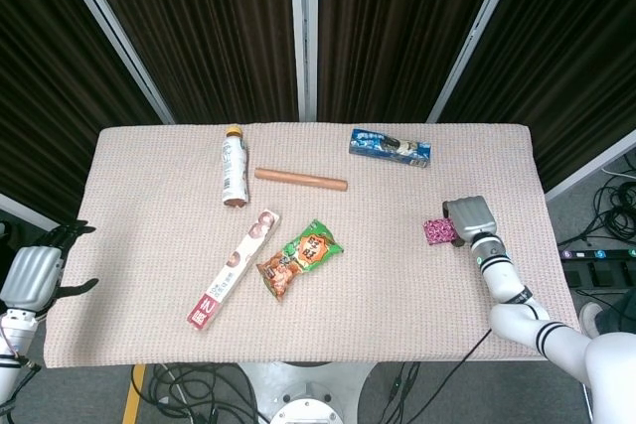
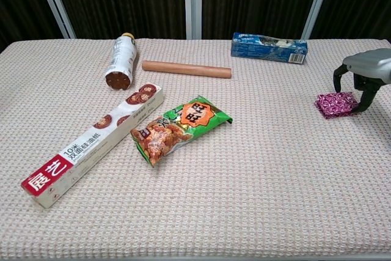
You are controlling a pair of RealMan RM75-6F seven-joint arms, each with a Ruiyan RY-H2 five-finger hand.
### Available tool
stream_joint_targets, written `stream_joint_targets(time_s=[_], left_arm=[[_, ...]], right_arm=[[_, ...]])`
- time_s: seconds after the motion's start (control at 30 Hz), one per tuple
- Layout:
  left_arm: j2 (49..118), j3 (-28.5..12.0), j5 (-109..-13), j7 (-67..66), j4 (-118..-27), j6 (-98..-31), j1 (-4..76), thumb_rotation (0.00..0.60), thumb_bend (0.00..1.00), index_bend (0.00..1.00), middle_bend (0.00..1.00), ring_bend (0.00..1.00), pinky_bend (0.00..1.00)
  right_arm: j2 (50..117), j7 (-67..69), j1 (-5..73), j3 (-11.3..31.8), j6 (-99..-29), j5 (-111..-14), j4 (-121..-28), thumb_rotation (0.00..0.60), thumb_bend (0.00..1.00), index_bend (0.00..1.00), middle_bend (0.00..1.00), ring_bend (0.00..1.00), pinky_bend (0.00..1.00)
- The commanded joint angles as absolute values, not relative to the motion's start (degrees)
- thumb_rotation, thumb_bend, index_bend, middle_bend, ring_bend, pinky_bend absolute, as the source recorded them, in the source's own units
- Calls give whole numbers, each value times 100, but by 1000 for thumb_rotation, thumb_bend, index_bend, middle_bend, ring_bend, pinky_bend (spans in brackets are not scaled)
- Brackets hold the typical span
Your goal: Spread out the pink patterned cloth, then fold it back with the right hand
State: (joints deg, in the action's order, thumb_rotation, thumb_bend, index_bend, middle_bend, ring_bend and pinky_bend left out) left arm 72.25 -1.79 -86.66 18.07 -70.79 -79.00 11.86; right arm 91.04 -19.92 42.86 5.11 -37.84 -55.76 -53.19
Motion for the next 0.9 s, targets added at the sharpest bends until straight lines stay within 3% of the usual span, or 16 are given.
stream_joint_targets(time_s=[0.03, 0.33, 0.67, 0.9], left_arm=[[7226, -178, -8683, 1826, -7066, -7914, 1189, 600, 47, 286, 287, 237, 335], [7223, -179, -8703, 1799, -7071, -7966, 1178, 600, 48, 286, 287, 237, 335], [7208, -185, -8690, 1755, -7111, -7985, 1165, 600, 47, 286, 287, 237, 335], [7191, -202, -8704, 1731, -7163, -8013, 1173, 600, 48, 286, 287, 237, 335]], right_arm=[[9127, -2023, 4276, 514, -3779, -5578, -5278, 597, 47, 430, 1000, 1000, 1000], [9169, -2055, 4278, 558, -3684, -5554, -5229, 597, 43, 419, 1000, 1000, 1000], [9187, -2077, 4263, 573, -3631, -5558, -5177, 594, 19, 314, 1000, 1000, 1000], [8886, -1765, 4198, 745, -3922, -5760, -5656, 593, 13, 311, 1000, 1000, 1000]])
